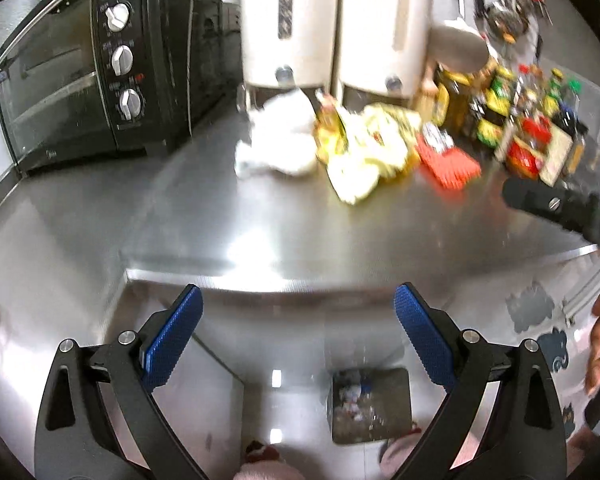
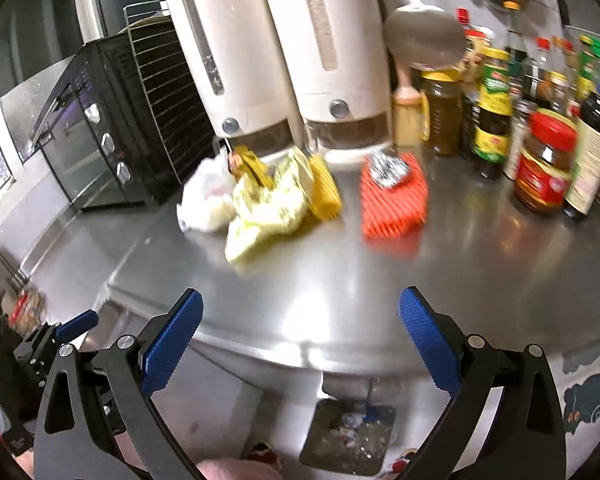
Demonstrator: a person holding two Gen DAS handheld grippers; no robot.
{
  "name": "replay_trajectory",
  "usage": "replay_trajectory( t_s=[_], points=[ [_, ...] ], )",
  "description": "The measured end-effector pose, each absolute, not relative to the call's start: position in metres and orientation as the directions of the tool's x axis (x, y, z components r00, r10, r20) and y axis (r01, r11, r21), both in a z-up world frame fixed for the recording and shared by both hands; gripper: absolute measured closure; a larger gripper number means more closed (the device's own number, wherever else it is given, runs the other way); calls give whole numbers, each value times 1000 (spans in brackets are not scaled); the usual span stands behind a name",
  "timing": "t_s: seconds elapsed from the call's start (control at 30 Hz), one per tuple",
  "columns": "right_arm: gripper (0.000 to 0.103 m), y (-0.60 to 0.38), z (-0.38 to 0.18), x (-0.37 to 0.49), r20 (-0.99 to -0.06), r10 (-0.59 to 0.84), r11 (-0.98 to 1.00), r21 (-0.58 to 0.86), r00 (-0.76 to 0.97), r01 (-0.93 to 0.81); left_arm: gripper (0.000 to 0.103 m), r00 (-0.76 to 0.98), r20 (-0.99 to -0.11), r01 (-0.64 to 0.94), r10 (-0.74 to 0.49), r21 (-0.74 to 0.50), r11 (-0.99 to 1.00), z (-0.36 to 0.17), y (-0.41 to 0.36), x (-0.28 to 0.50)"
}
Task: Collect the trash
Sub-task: 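Raise both open tools back toward the counter, then grasp the white plastic bag with the left tool while the right tool grasps the yellow wrapper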
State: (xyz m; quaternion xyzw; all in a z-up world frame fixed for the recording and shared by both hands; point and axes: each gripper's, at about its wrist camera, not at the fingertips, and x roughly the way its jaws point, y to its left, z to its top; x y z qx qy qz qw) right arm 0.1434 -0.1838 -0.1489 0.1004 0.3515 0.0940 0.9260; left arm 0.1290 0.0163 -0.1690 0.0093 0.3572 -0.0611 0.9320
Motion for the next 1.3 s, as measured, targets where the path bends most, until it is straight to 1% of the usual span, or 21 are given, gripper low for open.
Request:
replay_trajectory(
  t_s=[0.07,0.17,0.23,0.27,0.33,0.47,0.53,0.77,0.8,0.87,0.93,0.97,1.07,1.1,1.13,1.3],
  points=[
    [8,-180,-145,161,-630,242,963,252,738,-101,11,750,-654,113,-101,-24,993,-161,19,144],
    [16,-180,-145,187,-634,239,961,261,736,-88,12,764,-639,103,-86,-10,995,-151,22,168],
    [25,-179,-144,204,-639,236,962,262,732,-82,13,770,-633,97,-78,-4,995,-148,24,180],
    [26,-178,-145,213,-642,236,961,264,730,-79,14,773,-630,96,-75,-1,995,-145,24,189],
    [34,-177,-145,225,-645,238,960,267,727,-78,18,776,-626,98,-76,1,995,-142,25,207],
    [39,-170,-149,249,-650,251,957,277,717,-83,22,777,-625,97,-71,7,995,-142,24,238],
    [46,-164,-153,261,-660,253,958,270,707,-91,23,772,-630,101,-79,-1,995,-145,24,252],
    [52,-157,-167,285,-673,233,965,251,702,-79,31,744,-663,103,-87,-15,995,-164,22,296],
    [55,-157,-169,288,-676,229,966,245,700,-79,34,741,-666,104,-88,-15,994,-166,22,300],
    [62,-154,-174,292,-683,224,969,234,695,-82,43,729,-678,108,-92,-20,994,-171,22,310],
    [71,-153,-178,296,-688,224,969,231,690,-85,60,714,-692,115,-104,-30,993,-177,23,317],
    [74,-152,-179,297,-689,225,970,229,689,-88,64,706,-699,120,-112,-38,992,-179,23,320],
    [79,-150,-177,296,-687,219,972,218,693,-91,80,701,-703,128,-118,-39,991,-182,22,323],
    [81,-149,-175,295,-693,222,972,213,686,-99,93,701,-704,128,-116,-37,991,-182,21,322],
    [82,-149,-173,293,-690,223,972,213,689,-102,98,702,-703,124,-110,-31,992,-181,21,321],
    [83,-150,-157,281,-671,233,970,215,704,-116,101,718,-690,109,-87,-11,994,-170,21,305]
  ],
)
